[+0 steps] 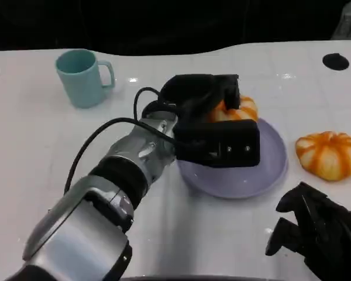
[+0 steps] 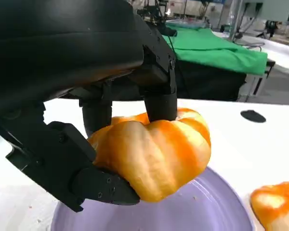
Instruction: Grasp the bread from the table and place it into the plate.
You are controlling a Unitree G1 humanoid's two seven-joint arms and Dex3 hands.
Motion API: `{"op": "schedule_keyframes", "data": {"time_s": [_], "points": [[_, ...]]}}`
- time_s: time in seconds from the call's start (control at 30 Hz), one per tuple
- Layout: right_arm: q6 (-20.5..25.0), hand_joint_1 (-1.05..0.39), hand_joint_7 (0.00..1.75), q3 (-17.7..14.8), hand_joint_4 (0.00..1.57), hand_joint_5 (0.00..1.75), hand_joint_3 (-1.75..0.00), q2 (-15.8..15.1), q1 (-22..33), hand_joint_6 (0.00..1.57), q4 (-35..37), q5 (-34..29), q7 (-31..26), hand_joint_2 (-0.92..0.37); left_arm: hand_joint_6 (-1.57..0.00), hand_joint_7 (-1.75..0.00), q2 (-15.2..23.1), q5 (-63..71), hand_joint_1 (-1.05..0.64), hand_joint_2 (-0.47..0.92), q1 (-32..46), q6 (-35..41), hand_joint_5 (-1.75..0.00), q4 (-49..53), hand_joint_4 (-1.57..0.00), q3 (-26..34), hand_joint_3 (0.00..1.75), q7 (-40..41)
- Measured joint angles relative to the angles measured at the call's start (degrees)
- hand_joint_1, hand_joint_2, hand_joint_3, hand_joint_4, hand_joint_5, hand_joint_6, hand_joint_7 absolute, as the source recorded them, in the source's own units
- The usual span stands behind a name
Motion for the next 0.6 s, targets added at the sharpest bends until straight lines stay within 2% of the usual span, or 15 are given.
{"op": "schedule_keyframes", "data": {"time_s": [0.03, 0.1, 0.2, 0.37, 0.43, 0.47, 0.53, 0.6], "points": [[-0.11, -0.46, 1.61, 0.01, 0.66, 1.75, -0.4, 0.0, 0.0, 0.51, 0.0, -0.04, 0.07, -0.92, -0.79, -0.97, -0.2, 0.03, -0.22, 0.73, 0.0, 0.11, -1.75, 0.21, -0.84, 0.0, 0.54, -0.29], [-0.58, -0.46, 1.61, 0.06, 0.66, 1.75, -0.4, -0.01, 0.02, 0.51, 0.0, -0.11, 0.17, -0.92, -0.89, -0.72, -0.56, 0.05, -0.22, 0.77, -0.05, 0.68, -1.75, 0.57, -0.81, 0.01, 0.46, -0.99], [-0.76, -0.46, 1.61, 0.13, 0.66, 1.75, -0.4, -0.02, 0.03, 0.52, 0.0, -0.18, 0.24, -0.92, -0.95, -0.62, -1.06, 0.05, -0.24, 0.85, -0.1, 1.73, -1.75, 1.37, -0.8, 0.04, 0.36, -1.93], [-0.75, -0.45, 1.61, 0.48, 0.65, 1.75, -0.41, -0.01, 0.27, 0.51, -0.04, -0.33, 0.02, -0.92, -0.93, -0.69, -2.18, 0.34, -0.23, 0.89, -0.15, 2.88, -1.75, 2.33, -0.78, -0.15, 0.27, -1.98], [-0.75, -0.45, 1.62, 0.58, 0.65, 1.75, -0.42, -0.02, 0.4, 0.51, -0.08, -0.36, 0.02, -0.92, -0.83, -0.92, -2.51, 0.63, -0.22, 0.9, -0.15, 2.96, -1.75, 2.59, -0.73, -0.85, 0.21, -1.94], [-0.76, -0.45, 1.62, 0.65, 0.65, 1.75, -0.42, -0.02, 0.44, 0.51, -0.09, -0.39, 0.02, -0.92, -0.79, -0.88, -2.62, 0.68, -0.22, 0.9, -0.15, 2.96, -1.61, 2.73, -0.69, -1.08, 0.15, -1.94], [-0.81, -0.45, 1.62, 0.73, 0.65, 1.75, -0.42, -0.04, 0.51, 0.5, -0.09, -0.47, 0.04, -0.92, -0.71, -0.78, -2.73, 0.26, -0.23, 0.9, -0.15, 2.82, -1.51, 2.91, -0.62, -0.86, 0.11, -2.73], [-0.99, -0.45, 1.62, 0.77, 0.65, 1.75, -0.42, -0.04, 0.54, 0.5, -0.09, -0.47, 0.05, -0.92, -0.62, -0.44, -2.77, -0.47, -0.28, 0.92, -0.16, 2.37, -1.21, 3.24, -0.5, -0.25, 0.15, -4.77]]}}
